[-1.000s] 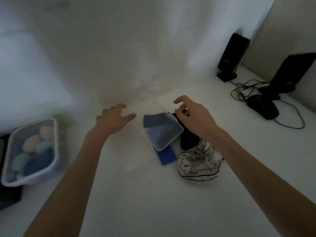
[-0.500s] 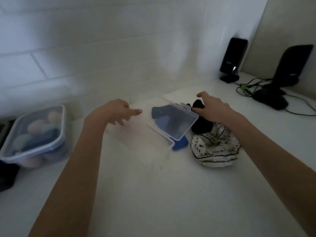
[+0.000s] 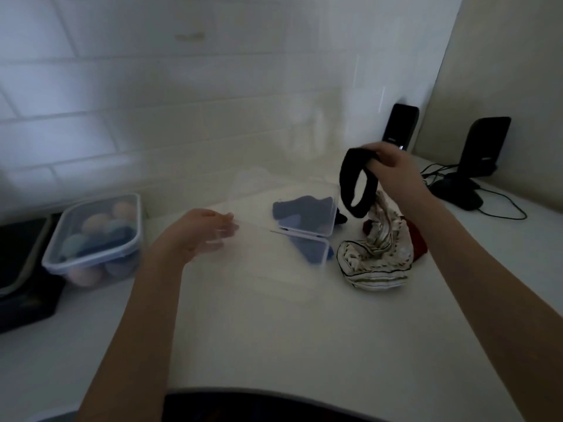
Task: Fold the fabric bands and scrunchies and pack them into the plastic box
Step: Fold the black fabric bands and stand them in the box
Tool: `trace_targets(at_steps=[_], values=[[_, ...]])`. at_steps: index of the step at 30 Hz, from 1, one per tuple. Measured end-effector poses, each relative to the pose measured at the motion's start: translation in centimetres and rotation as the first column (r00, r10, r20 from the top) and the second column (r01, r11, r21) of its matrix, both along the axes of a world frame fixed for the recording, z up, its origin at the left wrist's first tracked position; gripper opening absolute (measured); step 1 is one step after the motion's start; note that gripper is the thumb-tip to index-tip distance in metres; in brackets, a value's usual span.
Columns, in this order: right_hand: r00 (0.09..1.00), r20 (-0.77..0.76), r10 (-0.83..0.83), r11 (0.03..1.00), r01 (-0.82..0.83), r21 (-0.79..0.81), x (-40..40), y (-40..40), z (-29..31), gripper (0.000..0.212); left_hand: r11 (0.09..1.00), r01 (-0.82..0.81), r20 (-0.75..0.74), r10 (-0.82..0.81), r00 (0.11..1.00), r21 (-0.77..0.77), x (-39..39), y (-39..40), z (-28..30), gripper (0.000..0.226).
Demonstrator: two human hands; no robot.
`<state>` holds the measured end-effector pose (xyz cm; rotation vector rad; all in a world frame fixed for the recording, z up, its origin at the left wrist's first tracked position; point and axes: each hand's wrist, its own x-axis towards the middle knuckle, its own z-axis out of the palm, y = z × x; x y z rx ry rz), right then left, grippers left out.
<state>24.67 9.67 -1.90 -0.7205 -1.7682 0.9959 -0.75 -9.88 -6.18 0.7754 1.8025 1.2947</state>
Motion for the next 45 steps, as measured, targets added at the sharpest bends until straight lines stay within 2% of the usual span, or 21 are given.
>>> trace_targets(at_steps=[2, 5, 7, 9, 10, 12, 14, 15, 16, 18, 20, 22, 25, 28, 31, 35, 39, 42, 45], values=[[0.99, -0.105, 0.094, 0.996, -0.094, 0.013, 0.6, -0.8, 1.3, 0.03, 0.999, -0.034, -0.008, 0.034, 0.999, -0.005, 1.2, 0.0, -0.6, 0.005], [0.894, -0.381, 0.235, 0.945, -0.303, -0.127, 1.0, -2.2, 2.6, 0.032, 0.994, -0.109, -0.092, 0.11, 0.99, 0.013, 3.4, 0.5, -1.8, 0.007], [0.828, -0.475, 0.298, 0.894, -0.416, -0.165, 0.2, -3.4, 2.8, 0.028, 0.984, -0.176, -0.113, 0.179, 0.977, 0.039, 5.1, 1.0, -2.1, 0.017], [0.777, -0.514, 0.363, 0.828, -0.522, -0.203, -1.2, -4.7, 2.1, 0.032, 0.975, -0.218, -0.216, 0.224, 0.95, 0.049, 6.9, 1.2, -1.9, 0.017], [0.781, -0.485, 0.393, 0.816, -0.54, -0.209, -1.9, -5.2, 1.5, 0.037, 0.971, -0.232, -0.295, 0.239, 0.925, 0.058, 7.8, 1.1, -1.8, 0.02], [0.865, -0.309, 0.395, 0.867, -0.462, -0.186, -3.0, -5.8, 0.1, 0.046, 0.956, -0.227, -0.49, 0.29, 0.822, 0.187, 9.1, 0.7, -1.6, 0.029], [0.923, -0.163, 0.349, 0.909, -0.376, -0.18, -3.7, -6.1, -1.1, 0.049, 0.924, -0.108, -0.641, 0.335, 0.69, 0.367, 9.7, 0.5, -1.0, 0.031], [0.932, -0.143, 0.334, 0.914, -0.357, -0.192, -3.9, -6.4, -1.4, 0.047, 0.913, -0.017, -0.653, 0.305, 0.693, 0.408, 9.8, 0.6, -0.5, 0.03], [0.936, -0.138, 0.323, 0.917, -0.346, -0.199, -4.1, -6.6, -1.5, 0.042, 0.915, 0.063, -0.62, 0.219, 0.753, 0.399, 9.8, 0.9, 0.1, 0.031], [0.945, -0.142, 0.296, 0.928, -0.32, -0.193, -4.3, -6.7, -1.6, 0.036, 0.933, 0.218, -0.46, -0.066, 0.886, 0.288, 9.5, 1.8, 1.3, 0.048], [0.959, -0.145, 0.242, 0.947, -0.266, -0.181, -4.4, -6.5, -1.8, 0.036, 0.918, 0.335, -0.337, -0.253, 0.907, 0.213, 8.8, 3.0, 2.0, 0.069], [0.968, -0.147, 0.201, 0.952, -0.229, -0.204, -4.3, -6.3, -2.0, 0.034, 0.899, 0.394, -0.292, -0.331, 0.897, 0.191, 8.1, 4.1, 2.1, 0.067], [0.969, -0.152, 0.194, 0.942, -0.227, -0.247, -4.5, -6.3, -2.5, 0.032, 0.881, 0.441, -0.312, -0.376, 0.873, 0.172, 7.5, 5.1, 1.9, 0.046], [0.964, -0.179, 0.197, 0.933, -0.24, -0.27, -4.9, -6.5, -2.9, 0.033, 0.885, 0.394, -0.316, -0.31, 0.897, 0.249, 7.3, 5.6, 1.2, 0.022], [0.951, -0.219, 0.217, 0.903, -0.28, -0.325, -4.9, -6.6, -3.1, 0.031, 0.872, 0.367, -0.292, -0.277, 0.915, 0.324, 7.2, 5.8, 0.7, 0.012], [0.933, -0.232, 0.274, 0.88, -0.341, -0.332, -4.8, -7.0, -3.0, 0.021, 0.86, 0.334, -0.223, -0.264, 0.938, 0.387, 7.5, 5.7, 0.6, 0.011], [0.961, -0.019, 0.275, 0.946, -0.274, -0.173, -5.0, -7.1, -4.0, 0.012, 0.853, 0.372, -0.099, -0.362, 0.927, 0.365, 7.7, 5.5, 0.6, 0.02], [0.973, -0.076, 0.218, 0.96, -0.228, -0.164, -4.7, -7.0, -3.8, 0.015, 0.809, 0.45, 0.001, -0.487, 0.874, 0.377, 7.4, 5.2, 0.7, 0.029], [0.977, -0.113, 0.179, 0.973, -0.193, -0.13, -4.4, -6.9, -3.6, 0.015, 0.767, 0.551, -0.127, -0.542, 0.83, 0.329, 7.5, 4.9, 0.8, 0.043]])
